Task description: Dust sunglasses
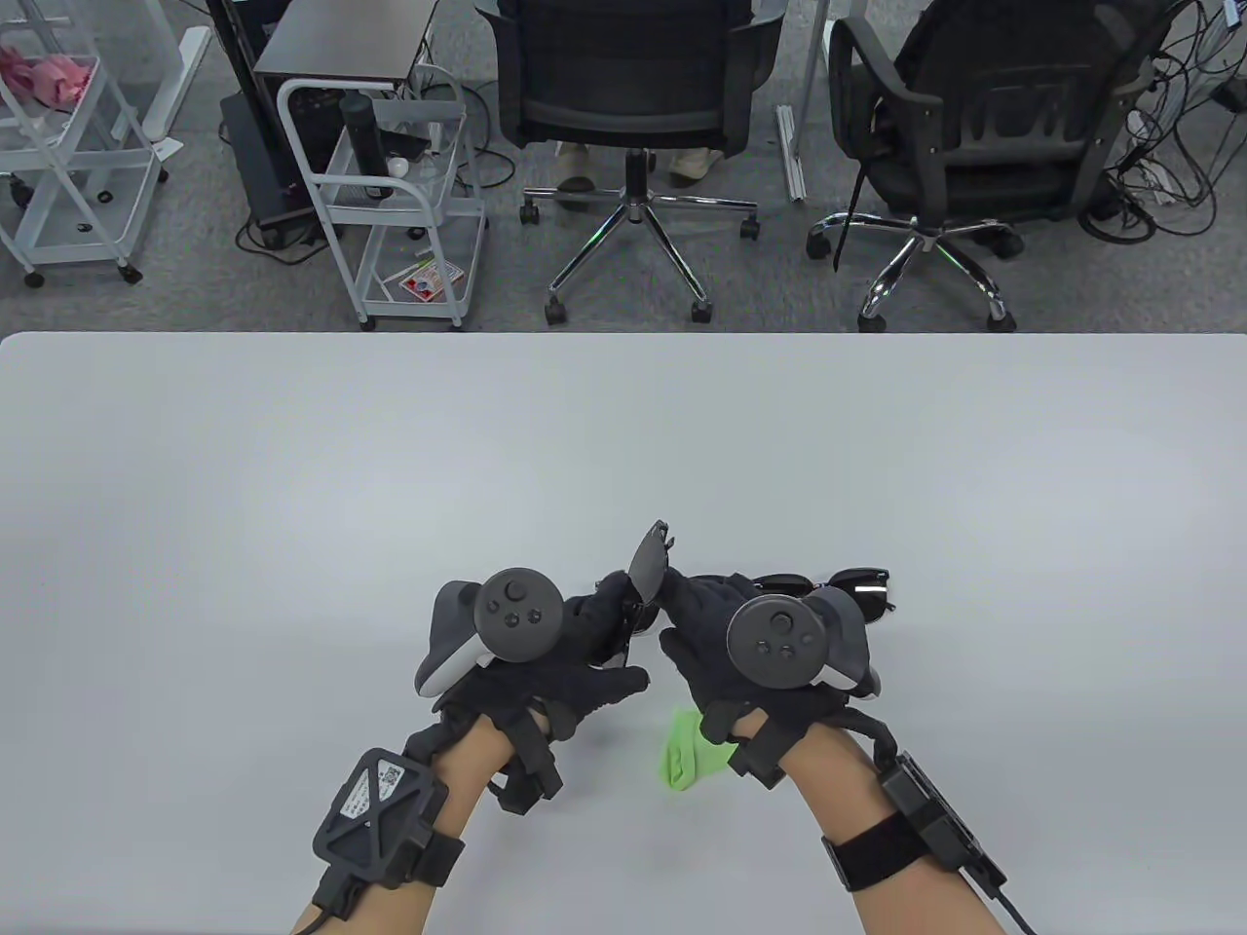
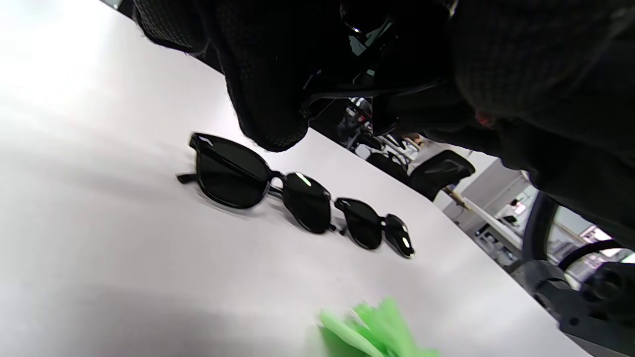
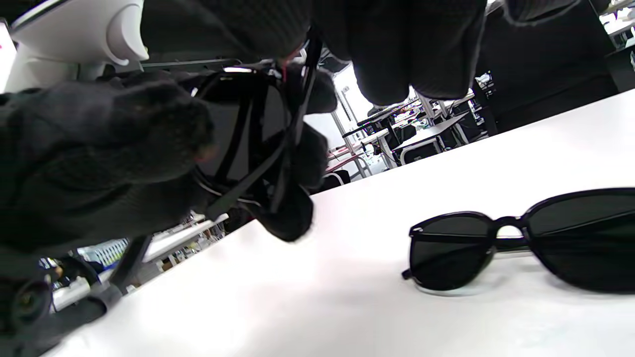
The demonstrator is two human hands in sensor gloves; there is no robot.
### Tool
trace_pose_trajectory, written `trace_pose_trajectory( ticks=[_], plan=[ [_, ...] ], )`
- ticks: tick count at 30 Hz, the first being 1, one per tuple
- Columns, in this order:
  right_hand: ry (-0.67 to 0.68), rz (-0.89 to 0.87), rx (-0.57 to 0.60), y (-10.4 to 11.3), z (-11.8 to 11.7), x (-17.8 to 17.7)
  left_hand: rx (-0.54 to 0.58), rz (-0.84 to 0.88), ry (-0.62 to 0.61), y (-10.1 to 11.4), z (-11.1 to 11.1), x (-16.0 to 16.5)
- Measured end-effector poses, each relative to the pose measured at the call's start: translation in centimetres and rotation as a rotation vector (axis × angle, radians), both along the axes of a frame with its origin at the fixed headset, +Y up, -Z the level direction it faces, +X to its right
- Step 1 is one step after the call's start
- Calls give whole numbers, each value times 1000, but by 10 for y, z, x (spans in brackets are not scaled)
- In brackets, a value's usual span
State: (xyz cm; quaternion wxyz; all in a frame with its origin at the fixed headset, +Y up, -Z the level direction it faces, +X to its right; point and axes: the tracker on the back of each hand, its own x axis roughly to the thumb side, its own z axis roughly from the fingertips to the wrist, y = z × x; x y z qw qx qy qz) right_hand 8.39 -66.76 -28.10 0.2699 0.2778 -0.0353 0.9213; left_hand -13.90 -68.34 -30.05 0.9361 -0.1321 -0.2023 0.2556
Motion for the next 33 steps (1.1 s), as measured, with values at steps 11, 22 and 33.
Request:
trace_pose_trajectory(
  ticks=[11,22,33],
  plan=[
    [-102,226,46,-7,-10,16,104,-837,120,-24,-45,-46],
    [-130,192,24,-8,-13,25,14,-882,63,-52,-66,-40],
    [-145,143,42,-1,-11,28,-20,-856,95,-56,-68,-49]
  ],
)
